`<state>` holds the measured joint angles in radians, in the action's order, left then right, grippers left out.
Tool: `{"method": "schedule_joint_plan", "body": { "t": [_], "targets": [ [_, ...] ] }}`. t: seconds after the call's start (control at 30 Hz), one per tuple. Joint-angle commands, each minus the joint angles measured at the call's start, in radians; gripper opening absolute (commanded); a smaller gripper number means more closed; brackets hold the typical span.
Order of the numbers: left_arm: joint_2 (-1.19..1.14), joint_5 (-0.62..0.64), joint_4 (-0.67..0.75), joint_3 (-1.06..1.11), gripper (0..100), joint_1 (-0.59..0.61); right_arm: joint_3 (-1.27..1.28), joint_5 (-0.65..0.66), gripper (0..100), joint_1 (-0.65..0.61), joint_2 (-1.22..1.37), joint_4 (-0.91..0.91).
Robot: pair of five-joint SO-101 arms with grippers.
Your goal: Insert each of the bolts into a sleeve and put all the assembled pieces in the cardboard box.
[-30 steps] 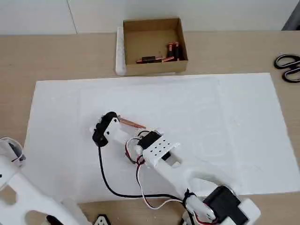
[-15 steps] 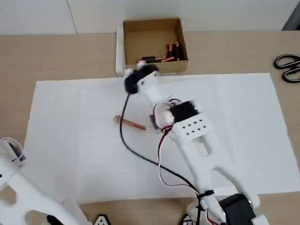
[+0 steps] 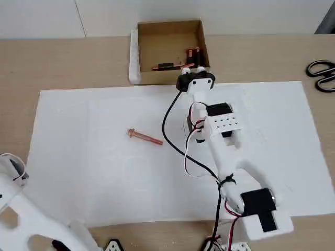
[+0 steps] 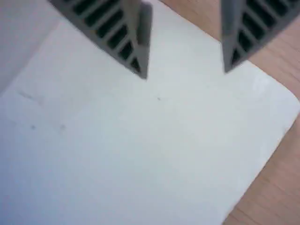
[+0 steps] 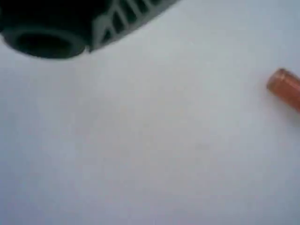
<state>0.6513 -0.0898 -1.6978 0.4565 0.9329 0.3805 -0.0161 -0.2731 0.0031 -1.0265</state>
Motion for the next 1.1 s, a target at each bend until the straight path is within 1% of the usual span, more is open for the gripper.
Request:
{"method": "schedule_joint_plan", "body": {
  "t": [0.0,0.47,0.7,1.07],
  "targets": [
    [0.002,0.008,0.0,-0.005,10,-0.002,-0.092,-0.012,14.0,0.008,0.018,-0.03],
    [0.002,0.008,0.002,-0.005,10,0.0,-0.114,-0.012,14.3,0.001,0.085,-0.038],
    [0.002,0.008,0.002,-0.005,10,-0.002,-0.114,-0.014,14.3,-0.041,0.124,-0.031],
    [0.002,0.008,0.002,-0.005,10,0.0,-0.114,-0.011,13.4,-0.035,0.208,0.001]
  ]
}}
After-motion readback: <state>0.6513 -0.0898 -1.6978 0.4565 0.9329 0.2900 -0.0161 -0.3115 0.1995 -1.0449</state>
